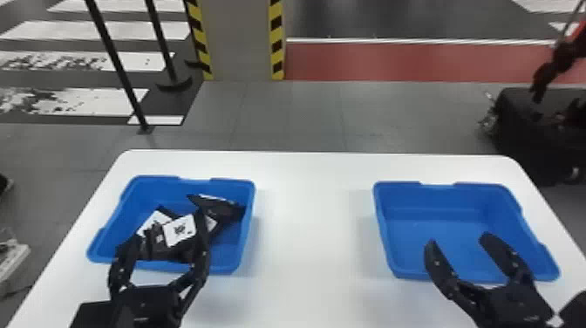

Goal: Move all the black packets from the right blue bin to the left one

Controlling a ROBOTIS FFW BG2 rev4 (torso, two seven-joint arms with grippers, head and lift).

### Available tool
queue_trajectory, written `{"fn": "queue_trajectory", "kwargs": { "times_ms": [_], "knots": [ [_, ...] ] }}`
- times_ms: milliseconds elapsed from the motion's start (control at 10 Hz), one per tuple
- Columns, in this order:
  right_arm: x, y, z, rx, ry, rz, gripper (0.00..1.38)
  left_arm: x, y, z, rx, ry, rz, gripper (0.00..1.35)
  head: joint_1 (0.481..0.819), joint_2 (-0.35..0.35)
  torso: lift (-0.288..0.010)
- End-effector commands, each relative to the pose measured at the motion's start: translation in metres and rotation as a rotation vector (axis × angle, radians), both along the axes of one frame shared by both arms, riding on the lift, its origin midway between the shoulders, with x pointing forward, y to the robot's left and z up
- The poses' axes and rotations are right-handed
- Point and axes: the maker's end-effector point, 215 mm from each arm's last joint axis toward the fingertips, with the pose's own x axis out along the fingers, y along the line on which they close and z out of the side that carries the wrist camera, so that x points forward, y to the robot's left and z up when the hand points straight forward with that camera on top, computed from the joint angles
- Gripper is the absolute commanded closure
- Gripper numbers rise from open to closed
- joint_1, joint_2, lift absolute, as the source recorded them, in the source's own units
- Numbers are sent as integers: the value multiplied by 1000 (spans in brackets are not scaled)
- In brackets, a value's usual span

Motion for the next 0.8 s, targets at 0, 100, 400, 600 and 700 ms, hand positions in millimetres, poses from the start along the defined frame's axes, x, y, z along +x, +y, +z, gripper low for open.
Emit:
{"fn": "queue_trajectory", "kwargs": {
  "times_ms": [0, 100, 400, 600, 700],
  "knots": [
    [1, 0, -1, 1, 0, 0, 91, 1, -2, 1, -1, -3, -2, 90, 695, 39, -110],
    [1, 0, -1, 1, 0, 0, 91, 1, -4, 0, -2, 0, -5, 90, 695, 37, -110],
    [0, -1, -5, 2, 7, -1, 91, 2, -5, 1, 2, -3, -8, 90, 695, 32, -110],
    [-1, 0, -3, -2, 3, 0, 91, 0, -4, -1, -2, 2, -5, 90, 695, 31, -110],
    [-2, -2, -4, -1, 5, -3, 91, -1, -5, -1, -2, 2, -6, 90, 695, 32, -110]
  ]
}}
